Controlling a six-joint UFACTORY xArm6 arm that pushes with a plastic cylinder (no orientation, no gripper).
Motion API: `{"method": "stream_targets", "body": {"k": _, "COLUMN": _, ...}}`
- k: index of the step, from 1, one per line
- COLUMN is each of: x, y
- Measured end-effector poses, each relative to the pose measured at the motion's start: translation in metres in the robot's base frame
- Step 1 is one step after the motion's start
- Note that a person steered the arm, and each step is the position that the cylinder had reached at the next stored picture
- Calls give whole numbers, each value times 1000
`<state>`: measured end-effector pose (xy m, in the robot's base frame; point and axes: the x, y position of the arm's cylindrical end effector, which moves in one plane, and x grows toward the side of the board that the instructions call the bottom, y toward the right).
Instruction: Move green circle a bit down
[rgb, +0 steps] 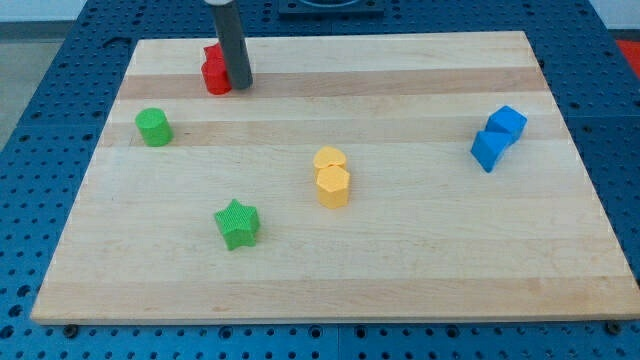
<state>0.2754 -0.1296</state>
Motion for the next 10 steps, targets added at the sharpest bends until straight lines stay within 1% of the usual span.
{"method": "stream_targets", "body": {"k": 1, "x": -21, "y": -2}}
{"method": "stream_targets", "body": {"k": 3, "x": 87, "y": -11}}
{"method": "stream_targets", "body": {"k": 4, "x": 105, "y": -37}}
{"method": "stream_targets", "body": {"k": 5, "x": 94, "y": -50}}
{"method": "stream_targets", "body": {"k": 7, "x": 26, "y": -94}}
{"method": "stream_targets", "body": {"k": 8, "x": 30, "y": -134}}
{"method": "stream_targets", "body": {"k": 9, "x": 67, "y": -165}}
{"method": "stream_targets", "body": {"k": 10, "x": 118, "y": -173}}
